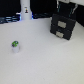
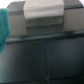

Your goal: Open the kcup holder, insert the kcup into the holder, and close the kcup holder

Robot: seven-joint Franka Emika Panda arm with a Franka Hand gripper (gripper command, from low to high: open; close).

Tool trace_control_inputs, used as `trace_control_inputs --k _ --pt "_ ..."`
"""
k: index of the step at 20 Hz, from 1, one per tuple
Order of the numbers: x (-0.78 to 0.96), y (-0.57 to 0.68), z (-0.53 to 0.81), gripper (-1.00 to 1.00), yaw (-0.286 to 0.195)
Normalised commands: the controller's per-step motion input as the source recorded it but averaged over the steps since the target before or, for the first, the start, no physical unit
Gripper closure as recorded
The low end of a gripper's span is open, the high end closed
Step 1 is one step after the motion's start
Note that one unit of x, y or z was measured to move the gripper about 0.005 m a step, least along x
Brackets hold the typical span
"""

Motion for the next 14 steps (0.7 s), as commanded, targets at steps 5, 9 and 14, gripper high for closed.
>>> trace_control_inputs --k 5,9,14 --pt "-0.05 0.2 -0.44 -1.0 -0.026" --pt "-0.1 0.09 -0.5 -1.0 -0.012" --pt "-0.29 0.0 -0.41 -1.0 0.02"
